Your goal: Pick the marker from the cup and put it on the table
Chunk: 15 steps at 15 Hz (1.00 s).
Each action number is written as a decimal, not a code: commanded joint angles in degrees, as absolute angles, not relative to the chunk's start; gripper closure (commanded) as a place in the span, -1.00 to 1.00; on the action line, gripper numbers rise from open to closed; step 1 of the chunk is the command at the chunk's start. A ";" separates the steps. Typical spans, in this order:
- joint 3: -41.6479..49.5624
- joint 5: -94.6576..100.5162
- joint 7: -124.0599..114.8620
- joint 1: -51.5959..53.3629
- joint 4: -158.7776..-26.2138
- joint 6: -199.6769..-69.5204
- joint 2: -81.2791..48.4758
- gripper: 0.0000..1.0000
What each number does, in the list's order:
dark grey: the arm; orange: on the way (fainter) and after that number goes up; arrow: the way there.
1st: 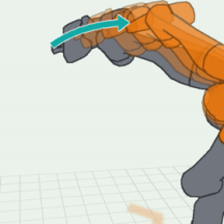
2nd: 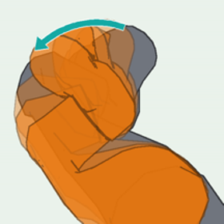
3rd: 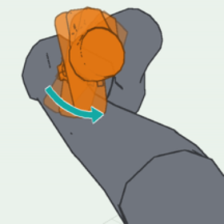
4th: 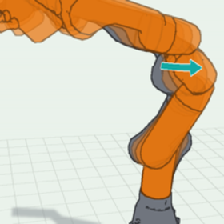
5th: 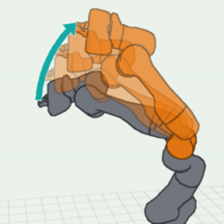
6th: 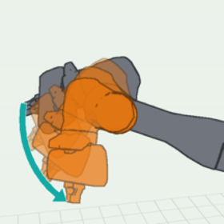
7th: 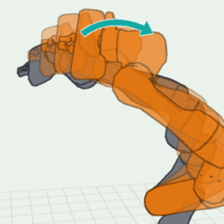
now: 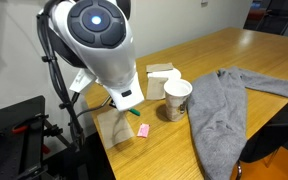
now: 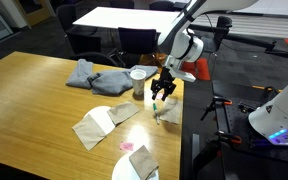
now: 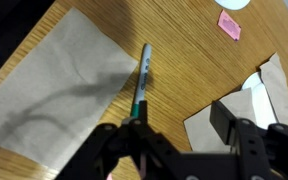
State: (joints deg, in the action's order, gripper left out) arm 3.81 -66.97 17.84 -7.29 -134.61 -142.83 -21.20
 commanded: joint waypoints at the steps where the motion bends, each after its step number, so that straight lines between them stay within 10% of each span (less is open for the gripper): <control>1: 4.08 -63.57 16.33 -6.00 -136.50 -143.11 -17.65 -1.00; 15: 4.11 -27.24 -11.21 -4.10 -141.62 -135.31 2.63 -1.00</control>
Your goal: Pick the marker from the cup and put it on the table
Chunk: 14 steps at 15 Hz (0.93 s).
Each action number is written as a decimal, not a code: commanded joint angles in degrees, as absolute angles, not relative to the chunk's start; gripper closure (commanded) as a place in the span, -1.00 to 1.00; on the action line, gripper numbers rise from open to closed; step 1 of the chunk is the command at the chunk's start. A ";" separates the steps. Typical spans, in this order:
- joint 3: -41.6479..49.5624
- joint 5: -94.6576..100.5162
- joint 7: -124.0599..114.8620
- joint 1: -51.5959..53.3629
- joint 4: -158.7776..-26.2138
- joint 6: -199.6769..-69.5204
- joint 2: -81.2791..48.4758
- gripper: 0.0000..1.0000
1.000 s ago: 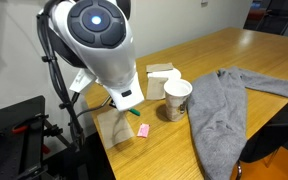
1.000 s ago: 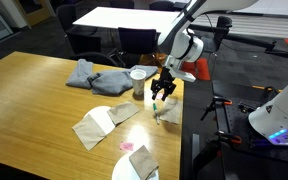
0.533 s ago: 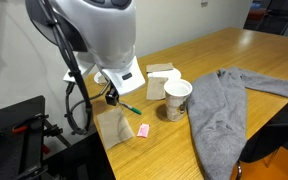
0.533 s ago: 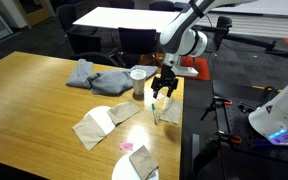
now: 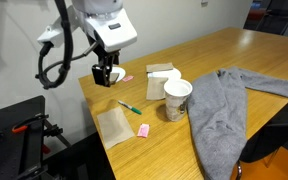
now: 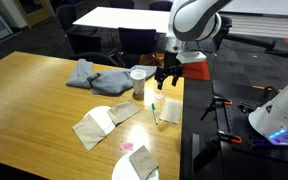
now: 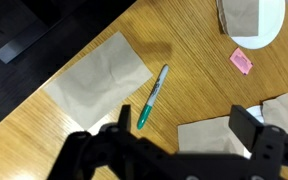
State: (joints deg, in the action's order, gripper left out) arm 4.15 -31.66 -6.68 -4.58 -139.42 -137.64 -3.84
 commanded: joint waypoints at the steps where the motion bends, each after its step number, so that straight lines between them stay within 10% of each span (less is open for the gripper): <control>1: 4.04 -26.11 -11.46 -4.21 -141.28 -133.75 3.89 -1.00; 14: 3.95 -24.02 -9.59 -3.85 -139.45 -126.19 9.69 -1.00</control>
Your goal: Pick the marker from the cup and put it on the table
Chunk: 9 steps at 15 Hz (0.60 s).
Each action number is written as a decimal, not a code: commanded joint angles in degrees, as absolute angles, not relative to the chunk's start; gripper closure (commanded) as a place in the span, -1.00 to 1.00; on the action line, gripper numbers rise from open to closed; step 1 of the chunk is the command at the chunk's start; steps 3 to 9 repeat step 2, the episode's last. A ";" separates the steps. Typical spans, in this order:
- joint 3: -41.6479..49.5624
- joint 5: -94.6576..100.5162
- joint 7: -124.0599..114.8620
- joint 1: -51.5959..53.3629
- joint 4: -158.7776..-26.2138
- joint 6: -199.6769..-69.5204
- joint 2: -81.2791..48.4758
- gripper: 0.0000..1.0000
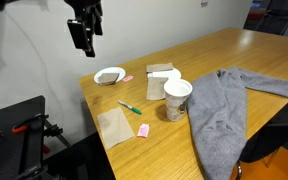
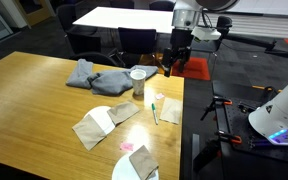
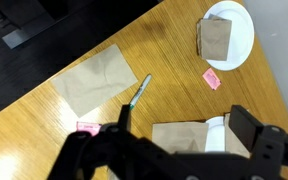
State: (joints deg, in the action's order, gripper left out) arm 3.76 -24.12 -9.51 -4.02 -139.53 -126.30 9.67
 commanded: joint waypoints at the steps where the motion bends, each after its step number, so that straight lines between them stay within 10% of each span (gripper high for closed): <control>1: 3.97 -24.02 -9.58 -3.86 -139.45 -126.19 9.59 -1.00; 9: 3.97 -24.02 -9.58 -3.86 -139.45 -126.19 9.54 -1.00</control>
